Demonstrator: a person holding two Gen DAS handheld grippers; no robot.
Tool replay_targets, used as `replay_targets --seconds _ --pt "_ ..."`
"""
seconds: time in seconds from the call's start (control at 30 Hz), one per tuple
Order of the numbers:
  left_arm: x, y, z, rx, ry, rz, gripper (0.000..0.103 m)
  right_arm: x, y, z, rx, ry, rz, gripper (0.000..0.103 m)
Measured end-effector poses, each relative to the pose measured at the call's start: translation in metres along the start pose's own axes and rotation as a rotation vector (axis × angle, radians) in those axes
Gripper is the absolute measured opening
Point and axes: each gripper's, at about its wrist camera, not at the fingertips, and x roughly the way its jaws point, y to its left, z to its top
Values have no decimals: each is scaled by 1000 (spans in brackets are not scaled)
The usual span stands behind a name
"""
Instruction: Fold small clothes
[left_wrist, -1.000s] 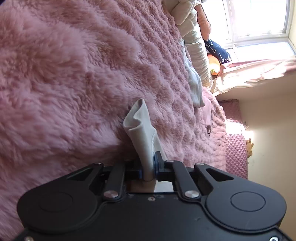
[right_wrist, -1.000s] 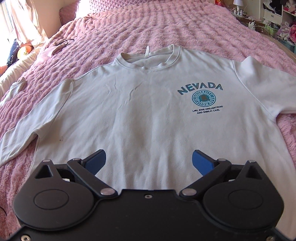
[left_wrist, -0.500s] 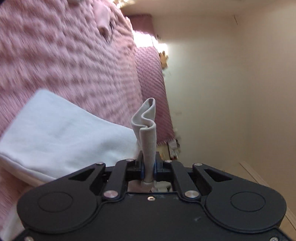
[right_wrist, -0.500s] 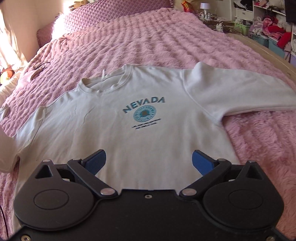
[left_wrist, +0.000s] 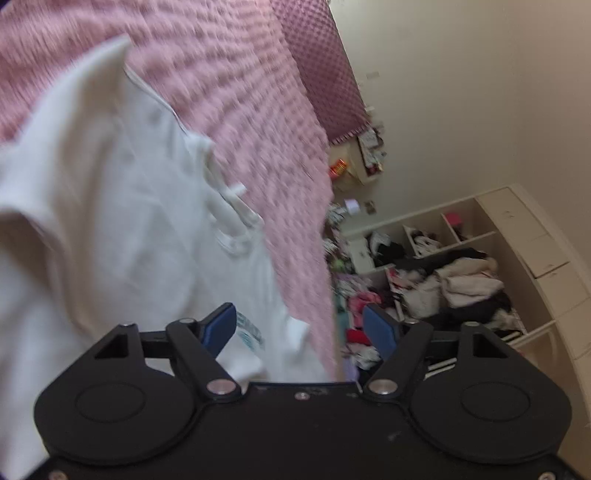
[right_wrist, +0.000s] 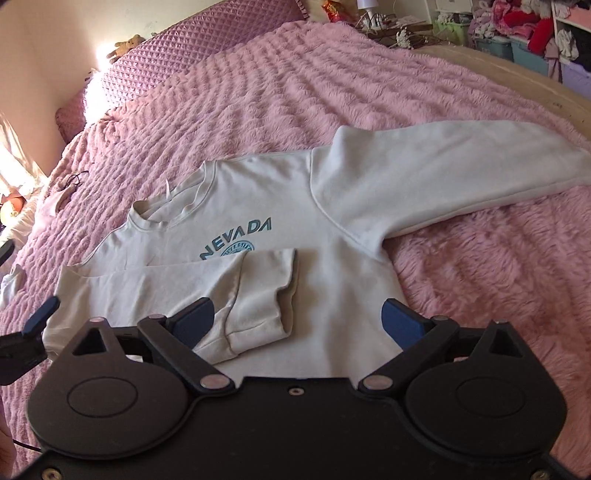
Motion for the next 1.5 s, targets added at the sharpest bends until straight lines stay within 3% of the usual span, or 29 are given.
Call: replay_targets --seconds 0.1,0.17,0.3,0.33,0.37,0.4,0.43,0.47,0.57,0.67,0.77,0.83,0.9,0.93,0.97,1.03,1.2,1.23,1.27,1.3,1.4,1.5 --pt "-37 31 35 72 -60 158 79 23 -6 -9 66 32 -37 97" --pt "-55 53 50 66 -72 222 79 38 -9 -14 118 54 -7 91" --pt "-68 81 57 9 -90 269 79 60 1 -13 125 29 4 85" --pt "-68 87 57 -10 -95 264 79 64 5 -11 115 29 17 71" --pt "-73 90 57 -21 -100 264 79 67 10 -7 95 30 30 47" --pt "-76 94 57 -32 -102 268 79 71 15 -2 69 31 29 34" --pt "-79 96 55 -37 -100 269 79 72 19 3 52 40 17 12" --pt "-79 97 54 -39 -98 266 79 69 18 11 55 32 25 6" --pt "-83 95 50 -36 -87 257 82 41 10 29 86 -64 58 2" --pt "-85 95 44 -30 -69 278 82 26 -1 35 60 -130 -31 0" --pt "-80 102 38 -75 -61 277 82 41 -21 26 61 -37 -94 0" --pt "-81 105 36 -104 -77 269 82 50 -32 21 79 29 -41 3" --pt "-83 106 35 -116 -84 262 83 53 -38 20 117 18 51 5" --pt "-84 107 34 -119 -87 263 82 57 -38 22 122 19 99 15" --pt "-84 108 34 -121 -85 264 83 63 -35 25 129 26 120 32" --pt "-82 108 35 -120 -78 271 82 75 -30 30 140 22 135 47" --pt "-83 105 34 -112 -71 276 83 109 -23 42 192 54 134 47" --pt "-84 103 33 -113 -71 278 83 113 -21 42 197 70 155 42" --pt "-83 104 33 -113 -69 280 83 114 -19 42 192 81 161 20" --pt "-83 103 33 -114 -70 282 83 113 -15 41 185 86 157 8" --pt "-82 102 34 -113 -76 285 83 102 -11 42 169 58 161 4" --pt "-83 103 35 -116 -83 288 83 70 -16 57 177 -54 180 2"
